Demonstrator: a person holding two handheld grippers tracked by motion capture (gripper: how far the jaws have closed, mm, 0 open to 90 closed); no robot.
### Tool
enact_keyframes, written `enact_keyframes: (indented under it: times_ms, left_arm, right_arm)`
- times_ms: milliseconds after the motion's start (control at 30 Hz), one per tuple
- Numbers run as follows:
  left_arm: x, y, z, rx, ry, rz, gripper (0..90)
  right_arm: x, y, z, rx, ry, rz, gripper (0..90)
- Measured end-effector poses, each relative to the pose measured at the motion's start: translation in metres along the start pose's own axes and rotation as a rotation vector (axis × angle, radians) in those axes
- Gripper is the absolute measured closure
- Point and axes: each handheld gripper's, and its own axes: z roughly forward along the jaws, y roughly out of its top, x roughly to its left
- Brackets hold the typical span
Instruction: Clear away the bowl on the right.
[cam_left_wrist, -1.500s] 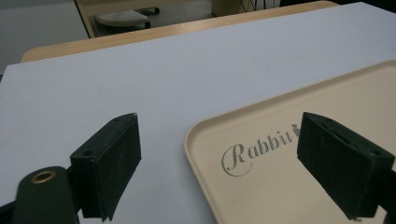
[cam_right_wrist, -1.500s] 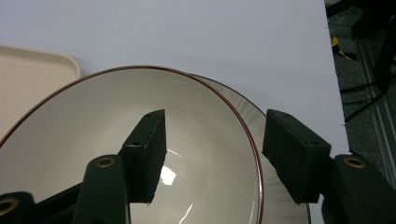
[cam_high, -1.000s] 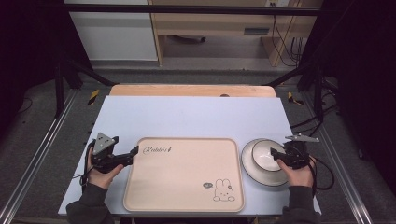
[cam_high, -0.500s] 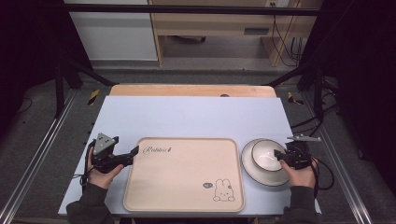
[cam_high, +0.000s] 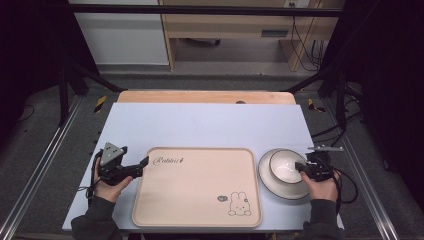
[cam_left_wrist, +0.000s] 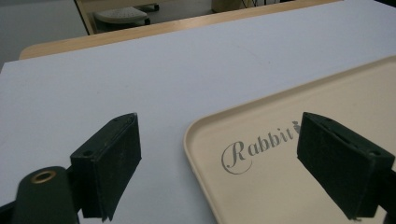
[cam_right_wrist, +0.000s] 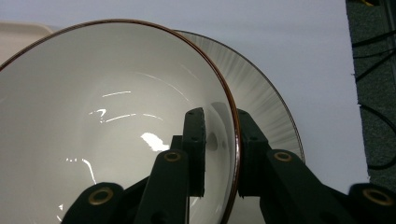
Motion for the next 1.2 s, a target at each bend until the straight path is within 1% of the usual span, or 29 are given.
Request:
enact_keyframes:
  times_ms: [33, 67, 133, 300, 400, 533, 567, 633, 700, 767, 800, 1033, 1133, 1200]
  left_arm:
    - [0.0000, 0.0000, 0.0000, 0.001, 0.000, 0.000, 13.4]
    - [0.0000, 0.0000, 0.0000, 0.001, 0.000, 0.000, 13.3]
    - [0.0000, -0.0001, 0.0003, 0.002, 0.000, 0.000, 13.3]
    - [-0.0002, -0.0004, 0.0012, 0.007, -0.001, 0.001, 13.3]
    - [-0.0004, -0.0004, 0.0013, 0.009, -0.002, 0.003, 13.3]
    - [-0.0005, -0.0004, 0.0014, 0.010, -0.003, 0.004, 13.3]
    - [-0.0003, -0.0005, 0.0015, 0.011, -0.003, 0.004, 13.3]
    - [-0.0003, -0.0005, 0.0015, 0.010, -0.003, 0.004, 13.3]
    - [-0.0002, -0.0007, 0.0021, 0.016, -0.003, 0.005, 13.3]
    - [-0.0002, -0.0008, 0.0022, 0.017, -0.003, 0.005, 13.3]
    - [-0.0007, -0.0008, 0.0024, 0.018, -0.004, 0.008, 13.3]
    - [-0.0011, -0.0009, 0.0027, 0.020, -0.005, 0.009, 13.3]
    - [-0.0017, -0.0010, 0.0031, 0.021, -0.006, 0.012, 13.3]
    - [-0.0018, -0.0010, 0.0031, 0.021, -0.006, 0.013, 13.3]
  right_arm:
    - [-0.0011, -0.0004, 0.0005, -0.001, 0.001, -0.002, 77.9]
    - [-0.0007, -0.0002, 0.0003, 0.002, 0.006, 0.014, 78.0]
    - [-0.0016, -0.0005, 0.0006, 0.002, 0.010, 0.012, 78.1]
    - [-0.0029, -0.0006, 0.0008, 0.003, 0.025, 0.034, 78.5]
    - [-0.0034, -0.0006, 0.0009, 0.004, 0.027, 0.038, 78.7]
    - [-0.0040, -0.0004, 0.0009, 0.005, 0.040, 0.075, 79.3]
    - [-0.0056, -0.0009, 0.0014, 0.001, 0.038, 0.061, 79.5]
    - [-0.0056, -0.0008, 0.0013, 0.001, 0.040, 0.065, 79.6]
    - [-0.0044, -0.0002, 0.0009, 0.004, 0.039, 0.079, 79.8]
    - [-0.0046, -0.0002, 0.0009, 0.004, 0.042, 0.079, 80.0]
    - [-0.0042, -0.0001, 0.0005, 0.002, 0.046, 0.089, 80.8]
    - [-0.0039, -0.0001, 0.0000, -0.002, 0.048, 0.086, 81.7]
    - [-0.0029, 0.0003, -0.0009, 0.001, 0.040, 0.077, 82.0]
    - [-0.0018, 0.0007, -0.0011, 0.003, 0.032, 0.081, 82.1]
